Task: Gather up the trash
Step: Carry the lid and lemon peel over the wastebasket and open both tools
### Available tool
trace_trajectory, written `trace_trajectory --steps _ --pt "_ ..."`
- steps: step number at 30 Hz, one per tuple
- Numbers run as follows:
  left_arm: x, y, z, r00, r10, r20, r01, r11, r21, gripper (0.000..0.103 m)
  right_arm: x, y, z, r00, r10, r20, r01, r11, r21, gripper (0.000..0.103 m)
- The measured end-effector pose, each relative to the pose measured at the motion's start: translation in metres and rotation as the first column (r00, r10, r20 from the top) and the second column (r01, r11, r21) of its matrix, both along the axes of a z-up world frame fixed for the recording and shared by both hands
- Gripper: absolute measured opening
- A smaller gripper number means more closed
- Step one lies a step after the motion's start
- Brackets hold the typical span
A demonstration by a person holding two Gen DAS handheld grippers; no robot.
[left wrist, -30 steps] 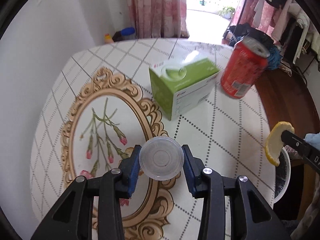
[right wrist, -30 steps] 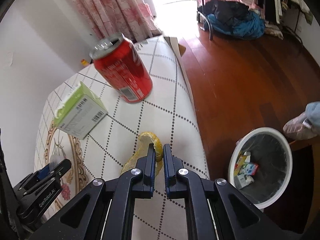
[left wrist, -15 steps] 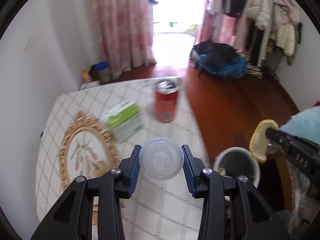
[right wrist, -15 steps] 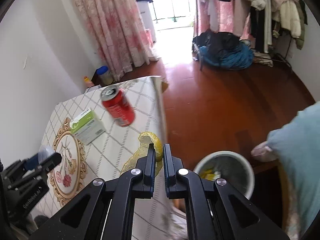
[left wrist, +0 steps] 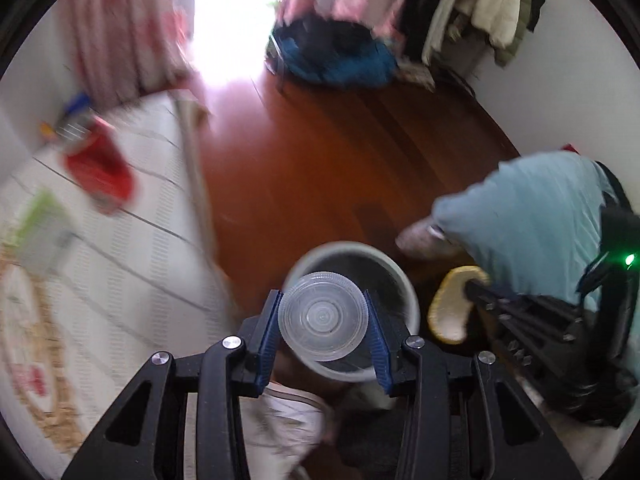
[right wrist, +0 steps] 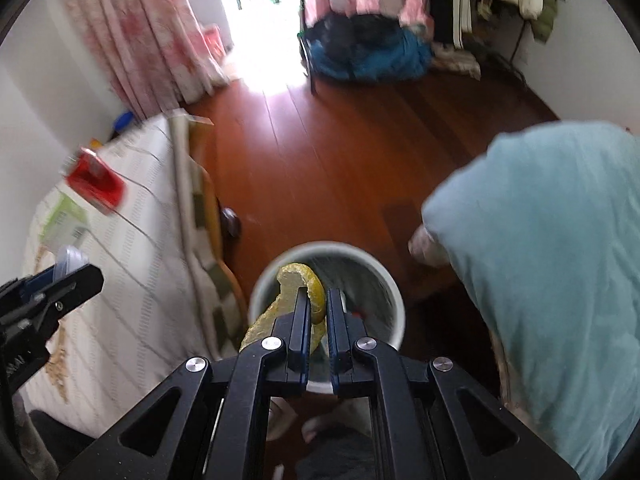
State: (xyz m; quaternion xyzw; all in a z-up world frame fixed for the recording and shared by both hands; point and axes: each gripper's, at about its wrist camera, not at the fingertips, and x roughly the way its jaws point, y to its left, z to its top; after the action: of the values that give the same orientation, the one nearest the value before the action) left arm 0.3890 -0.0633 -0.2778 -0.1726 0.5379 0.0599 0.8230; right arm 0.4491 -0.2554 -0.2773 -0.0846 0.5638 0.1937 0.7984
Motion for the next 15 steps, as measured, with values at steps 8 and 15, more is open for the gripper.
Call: trace_trajectory --steps 8,15 --pt "0.056 -0.021 -0.061 0.988 -0.07 -0.137 0.053 0.991 -0.125 0.036 0.029 -0.02 -0.074 0.99 -0.036 -0.134 0.029 0.998 -0.05 0.008" --pt "0.073 -0.03 -0.086 0.977 -0.093 -0.194 0.062 0.985 -0.163 0.071 0.041 -0.026 -0.108 0.981 -0.044 -0.191 0.026 0.995 -0.094 0.008"
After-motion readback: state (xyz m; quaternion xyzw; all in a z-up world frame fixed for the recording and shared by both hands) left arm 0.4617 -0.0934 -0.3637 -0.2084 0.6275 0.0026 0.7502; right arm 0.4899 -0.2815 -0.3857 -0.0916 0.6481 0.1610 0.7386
